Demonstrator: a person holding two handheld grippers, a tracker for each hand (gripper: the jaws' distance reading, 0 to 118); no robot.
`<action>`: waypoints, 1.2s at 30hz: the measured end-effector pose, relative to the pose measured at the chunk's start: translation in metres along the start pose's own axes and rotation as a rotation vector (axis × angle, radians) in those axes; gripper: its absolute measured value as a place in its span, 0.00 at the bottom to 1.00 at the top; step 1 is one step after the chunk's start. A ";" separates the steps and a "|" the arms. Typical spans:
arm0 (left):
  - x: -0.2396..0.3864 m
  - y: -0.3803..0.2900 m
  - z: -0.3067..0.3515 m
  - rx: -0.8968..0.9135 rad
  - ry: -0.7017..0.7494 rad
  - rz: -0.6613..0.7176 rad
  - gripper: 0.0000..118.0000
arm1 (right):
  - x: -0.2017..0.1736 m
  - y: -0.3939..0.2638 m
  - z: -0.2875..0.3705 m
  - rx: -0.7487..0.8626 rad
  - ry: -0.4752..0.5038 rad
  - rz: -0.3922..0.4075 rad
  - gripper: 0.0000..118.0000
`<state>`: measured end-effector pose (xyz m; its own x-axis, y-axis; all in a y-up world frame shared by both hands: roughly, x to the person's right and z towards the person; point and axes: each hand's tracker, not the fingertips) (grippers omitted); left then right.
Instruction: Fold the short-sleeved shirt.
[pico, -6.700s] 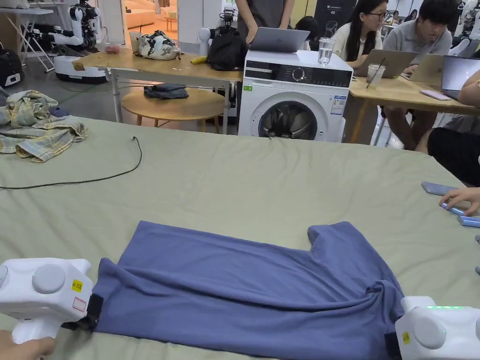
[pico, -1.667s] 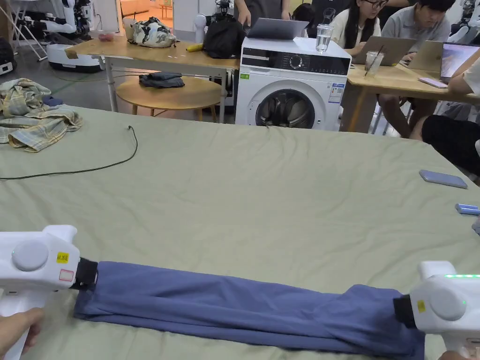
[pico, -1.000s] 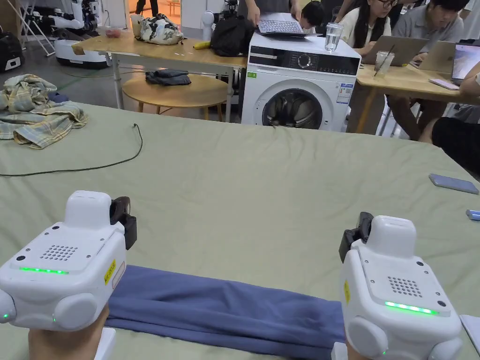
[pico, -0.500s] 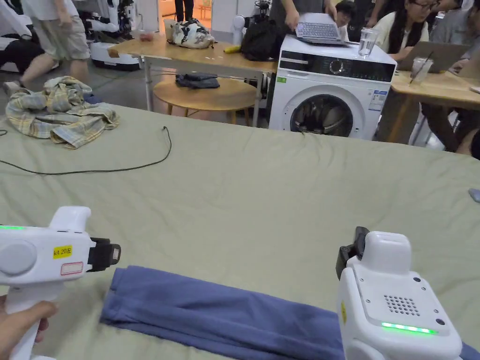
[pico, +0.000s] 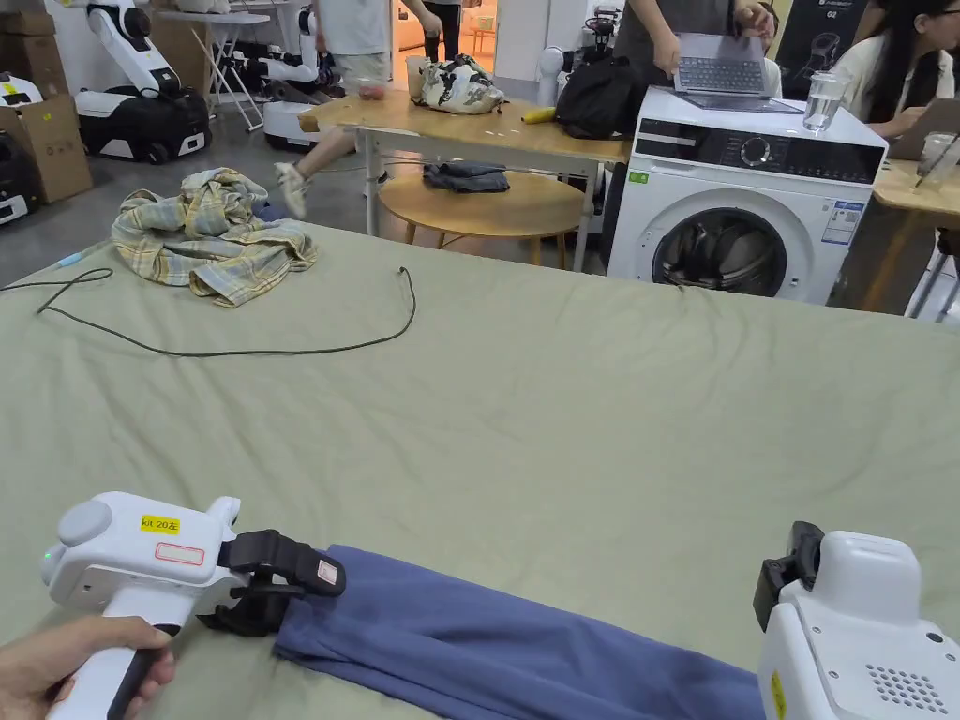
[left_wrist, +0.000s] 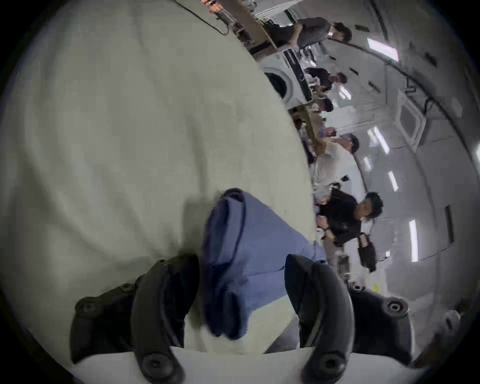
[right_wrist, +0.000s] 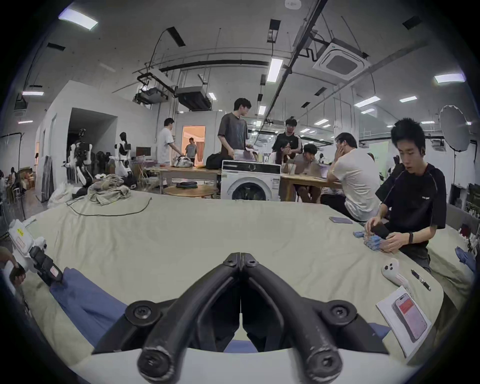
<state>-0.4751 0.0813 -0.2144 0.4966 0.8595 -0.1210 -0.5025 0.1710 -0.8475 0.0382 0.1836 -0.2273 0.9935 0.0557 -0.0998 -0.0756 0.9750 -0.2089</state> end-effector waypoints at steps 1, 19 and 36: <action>0.001 0.001 -0.008 -0.020 -0.015 -0.004 0.58 | 0.001 -0.001 0.000 -0.001 -0.002 -0.001 0.00; 0.047 -0.004 0.022 0.103 0.122 -0.121 0.03 | 0.006 0.000 -0.006 -0.019 0.005 -0.021 0.00; 0.116 -0.017 0.079 0.148 0.294 -0.223 0.03 | -0.024 0.001 -0.008 -0.020 0.085 -0.006 0.00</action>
<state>-0.4646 0.2165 -0.1736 0.7757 0.6226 -0.1033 -0.4455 0.4243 -0.7884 0.0134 0.1815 -0.2327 0.9832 0.0307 -0.1802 -0.0723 0.9708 -0.2288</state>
